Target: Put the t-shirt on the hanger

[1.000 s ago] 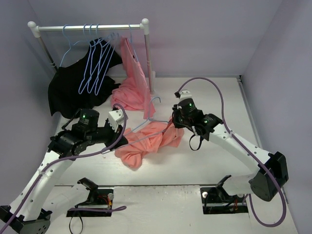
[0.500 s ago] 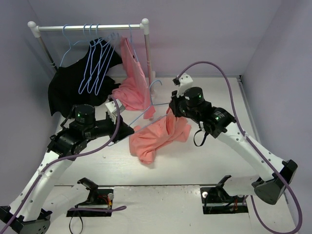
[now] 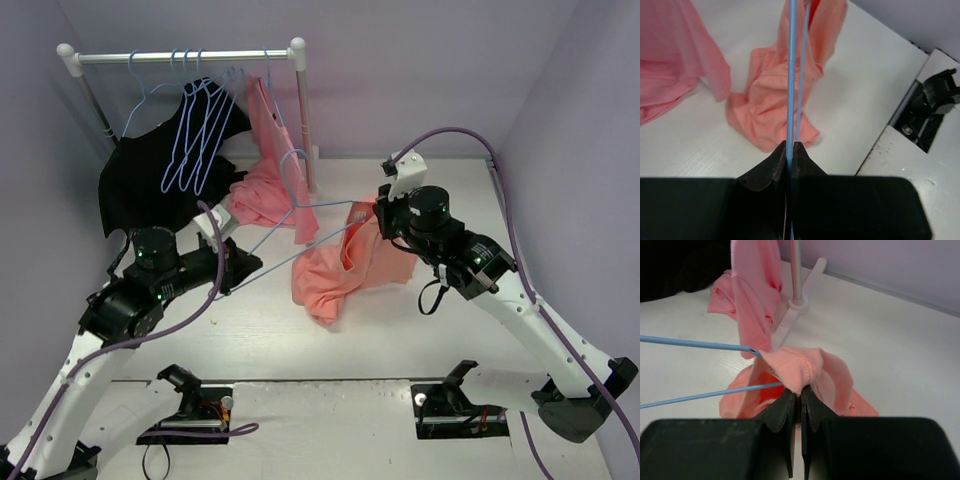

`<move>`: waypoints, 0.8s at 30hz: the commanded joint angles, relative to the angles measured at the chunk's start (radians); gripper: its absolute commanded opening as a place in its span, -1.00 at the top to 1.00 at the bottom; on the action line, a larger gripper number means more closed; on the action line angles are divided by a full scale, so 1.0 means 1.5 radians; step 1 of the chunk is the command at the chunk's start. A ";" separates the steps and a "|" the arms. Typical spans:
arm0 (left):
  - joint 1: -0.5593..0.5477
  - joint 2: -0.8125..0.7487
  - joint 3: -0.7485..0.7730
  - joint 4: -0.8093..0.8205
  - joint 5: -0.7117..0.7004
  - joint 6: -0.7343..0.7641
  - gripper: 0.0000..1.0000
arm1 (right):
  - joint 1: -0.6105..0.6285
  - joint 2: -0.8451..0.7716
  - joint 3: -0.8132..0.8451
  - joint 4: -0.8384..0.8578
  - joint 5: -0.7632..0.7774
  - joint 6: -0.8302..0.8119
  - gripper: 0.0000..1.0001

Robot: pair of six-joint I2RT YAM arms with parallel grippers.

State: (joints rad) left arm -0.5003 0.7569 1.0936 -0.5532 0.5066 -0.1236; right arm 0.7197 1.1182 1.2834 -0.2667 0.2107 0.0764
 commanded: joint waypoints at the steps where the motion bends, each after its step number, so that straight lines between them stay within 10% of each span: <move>1: -0.002 -0.061 0.000 0.032 -0.114 -0.026 1.00 | -0.004 -0.007 0.005 0.038 0.042 0.008 1.00; 24: -0.002 -0.075 0.004 -0.109 -0.011 0.060 1.00 | -0.028 0.044 0.021 0.032 -0.055 -0.040 1.00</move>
State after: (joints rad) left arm -0.5003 0.6401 1.0194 -0.7011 0.4939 -0.0997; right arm 0.6977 1.2403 1.2987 -0.2740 0.1414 0.0416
